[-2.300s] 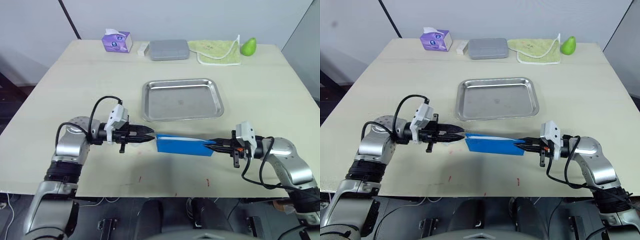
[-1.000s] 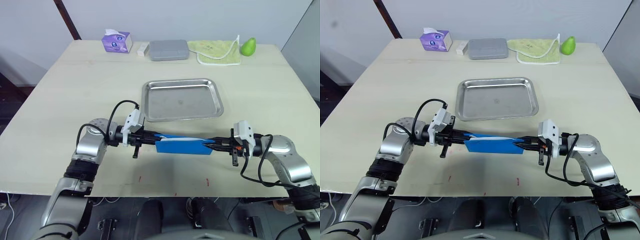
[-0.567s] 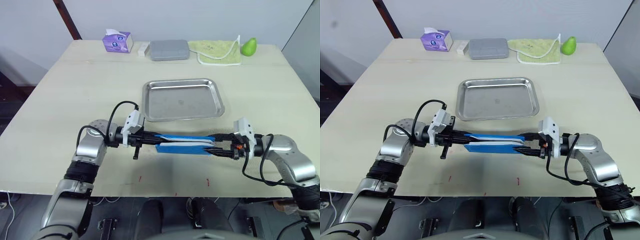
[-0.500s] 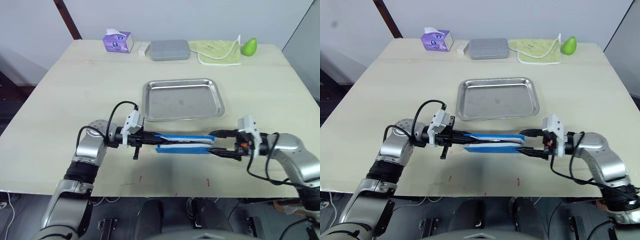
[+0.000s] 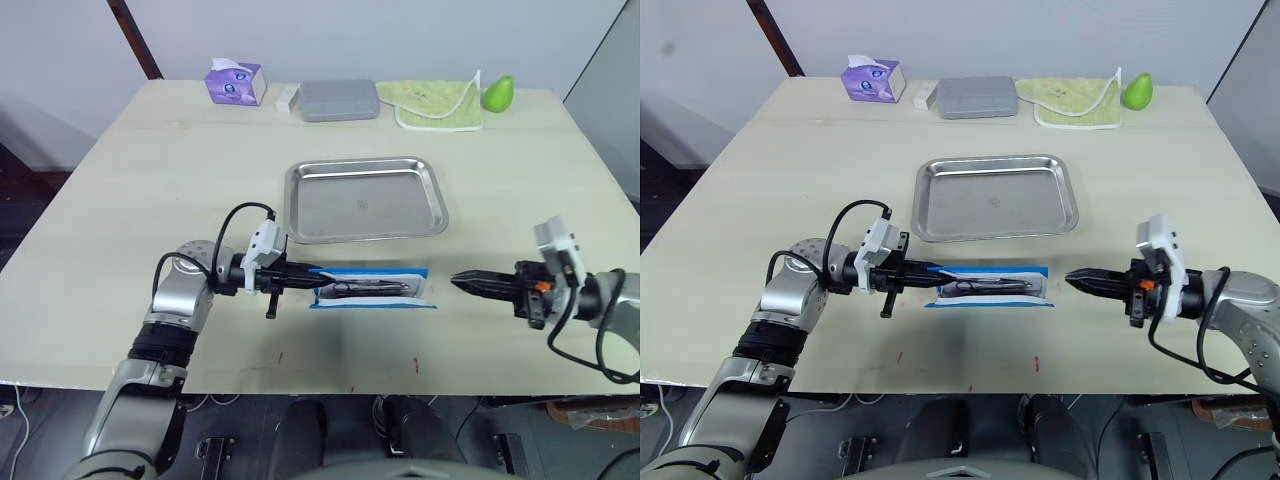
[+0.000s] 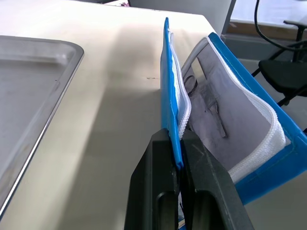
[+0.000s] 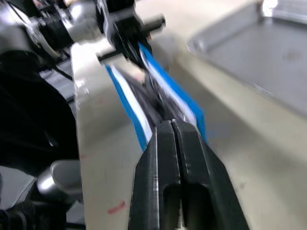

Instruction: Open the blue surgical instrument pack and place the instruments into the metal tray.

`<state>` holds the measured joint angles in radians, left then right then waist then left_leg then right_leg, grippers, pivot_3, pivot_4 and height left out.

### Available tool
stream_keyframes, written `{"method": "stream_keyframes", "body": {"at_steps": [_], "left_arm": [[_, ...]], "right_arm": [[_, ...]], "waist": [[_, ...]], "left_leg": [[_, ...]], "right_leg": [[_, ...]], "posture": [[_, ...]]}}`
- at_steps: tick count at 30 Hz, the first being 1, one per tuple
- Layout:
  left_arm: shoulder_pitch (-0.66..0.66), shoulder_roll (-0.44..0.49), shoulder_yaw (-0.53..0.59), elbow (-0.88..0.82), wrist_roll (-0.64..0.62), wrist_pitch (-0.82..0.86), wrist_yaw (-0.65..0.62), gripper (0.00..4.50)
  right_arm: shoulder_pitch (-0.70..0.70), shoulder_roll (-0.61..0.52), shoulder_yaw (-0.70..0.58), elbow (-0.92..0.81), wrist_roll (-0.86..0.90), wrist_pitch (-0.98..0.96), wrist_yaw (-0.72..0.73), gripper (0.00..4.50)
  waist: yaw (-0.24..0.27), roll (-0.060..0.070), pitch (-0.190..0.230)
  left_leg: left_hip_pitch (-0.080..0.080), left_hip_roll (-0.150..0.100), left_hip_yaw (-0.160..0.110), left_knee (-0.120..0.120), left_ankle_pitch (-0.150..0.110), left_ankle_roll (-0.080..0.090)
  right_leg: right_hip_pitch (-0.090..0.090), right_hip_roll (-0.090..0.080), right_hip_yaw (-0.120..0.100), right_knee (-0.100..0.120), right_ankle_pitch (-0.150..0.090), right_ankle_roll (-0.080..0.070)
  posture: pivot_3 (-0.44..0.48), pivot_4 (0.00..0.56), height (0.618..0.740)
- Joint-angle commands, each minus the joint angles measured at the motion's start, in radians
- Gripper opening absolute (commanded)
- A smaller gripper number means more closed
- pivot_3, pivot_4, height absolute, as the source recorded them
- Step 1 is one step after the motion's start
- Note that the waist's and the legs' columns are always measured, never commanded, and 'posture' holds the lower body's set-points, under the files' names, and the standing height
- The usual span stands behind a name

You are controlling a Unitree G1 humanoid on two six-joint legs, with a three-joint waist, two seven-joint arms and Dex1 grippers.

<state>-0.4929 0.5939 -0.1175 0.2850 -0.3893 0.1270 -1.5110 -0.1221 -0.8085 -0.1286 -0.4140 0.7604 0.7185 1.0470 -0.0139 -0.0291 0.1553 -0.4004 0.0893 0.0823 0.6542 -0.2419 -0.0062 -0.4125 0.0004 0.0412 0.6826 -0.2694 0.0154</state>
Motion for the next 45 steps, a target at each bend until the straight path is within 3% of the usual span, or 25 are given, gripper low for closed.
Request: {"method": "stream_keyframes", "body": {"at_steps": [1, 11, 20, 45], "left_arm": [[0.005, 0.000, 0.000, -0.051, -0.032, 0.039, -0.025, 0.00], [0.027, 0.022, 0.019, -0.109, -0.061, 0.105, -0.032, 0.00], [0.030, 0.017, 0.009, -0.094, -0.046, 0.103, -0.022, 0.00], [-0.112, -0.093, -0.096, 0.209, 0.302, -0.118, 0.274, 0.00]], "right_arm": [[-0.023, 0.009, 0.054, -0.006, -0.050, -0.038, -0.004, 0.04], [-0.022, 0.013, 0.110, -0.009, -0.073, -0.062, 0.029, 0.04], [0.021, -0.011, 0.270, -0.018, -0.234, -0.145, 0.066, 0.04], [0.021, -0.017, 0.436, -0.035, -0.403, -0.124, 0.033, 0.04]], "waist": [[0.000, 0.000, 0.000], [0.001, 0.000, 0.000], [0.002, 0.000, 0.000], [0.007, 0.000, -0.002]], "left_leg": [[0.000, 0.000, 0.000, 0.000, 0.000, 0.000], [-0.001, 0.000, -0.001, 0.000, 0.000, 0.000], [-0.001, 0.000, -0.001, 0.000, 0.000, 0.000], [0.001, -0.001, -0.004, 0.001, 0.000, 0.000]], "right_leg": [[0.000, 0.000, 0.000, 0.000, 0.000, 0.000], [0.000, 0.000, -0.001, -0.002, 0.000, 0.000], [0.000, 0.000, -0.001, -0.002, 0.000, 0.000], [0.003, 0.000, -0.001, -0.001, 0.000, 0.000]], "posture": [[0.000, 0.150, 0.740], [0.000, 0.150, 0.740], [0.000, 0.150, 0.740], [0.000, 0.150, 0.740]]}}
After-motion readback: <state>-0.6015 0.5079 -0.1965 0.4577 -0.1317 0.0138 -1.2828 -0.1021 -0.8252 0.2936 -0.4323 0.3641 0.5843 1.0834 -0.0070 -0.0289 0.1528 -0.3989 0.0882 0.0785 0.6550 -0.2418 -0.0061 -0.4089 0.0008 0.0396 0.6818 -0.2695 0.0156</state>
